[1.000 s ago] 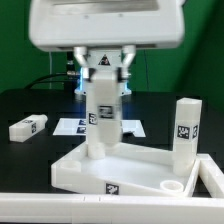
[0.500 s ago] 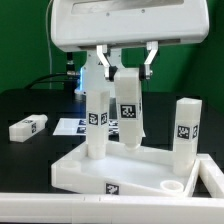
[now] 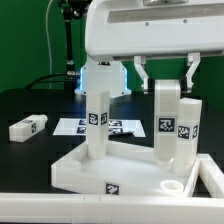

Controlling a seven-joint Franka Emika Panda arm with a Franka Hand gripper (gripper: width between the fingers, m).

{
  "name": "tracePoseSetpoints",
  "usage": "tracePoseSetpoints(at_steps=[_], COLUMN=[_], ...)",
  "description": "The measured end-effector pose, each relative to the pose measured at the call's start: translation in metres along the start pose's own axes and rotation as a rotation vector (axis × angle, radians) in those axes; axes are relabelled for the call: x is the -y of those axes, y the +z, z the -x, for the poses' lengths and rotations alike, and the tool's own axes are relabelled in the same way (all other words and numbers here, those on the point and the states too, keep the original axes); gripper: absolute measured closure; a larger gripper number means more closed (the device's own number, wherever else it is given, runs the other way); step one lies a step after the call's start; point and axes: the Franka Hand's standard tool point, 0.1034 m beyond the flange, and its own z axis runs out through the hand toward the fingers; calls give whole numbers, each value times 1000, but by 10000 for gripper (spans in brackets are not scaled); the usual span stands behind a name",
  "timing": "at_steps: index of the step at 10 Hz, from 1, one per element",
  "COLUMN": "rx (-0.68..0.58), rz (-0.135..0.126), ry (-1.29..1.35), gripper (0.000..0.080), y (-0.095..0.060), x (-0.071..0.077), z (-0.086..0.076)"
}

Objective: Assemble desk

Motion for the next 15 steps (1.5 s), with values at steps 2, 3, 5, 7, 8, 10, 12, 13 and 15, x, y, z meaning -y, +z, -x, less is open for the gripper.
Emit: tracePoseSetpoints(at_steps=[2,3,5,7,8,10,12,13,15], rx=[-19,-42,-46,-27,-6,-6,-27,-51,-79], rz=[1,1,6,19,22,22,20,18,15], ry=[-2,-5,-64,-135,-132,-132,-131,-136,-142], gripper=[509,509,509,509,509,509,509,509,509], y=[2,2,10,16,16,17,18,19,20], x=[-1,0,12,17,16,16,18,19,22], z=[0,-1,2,1,2,3,4,6,6])
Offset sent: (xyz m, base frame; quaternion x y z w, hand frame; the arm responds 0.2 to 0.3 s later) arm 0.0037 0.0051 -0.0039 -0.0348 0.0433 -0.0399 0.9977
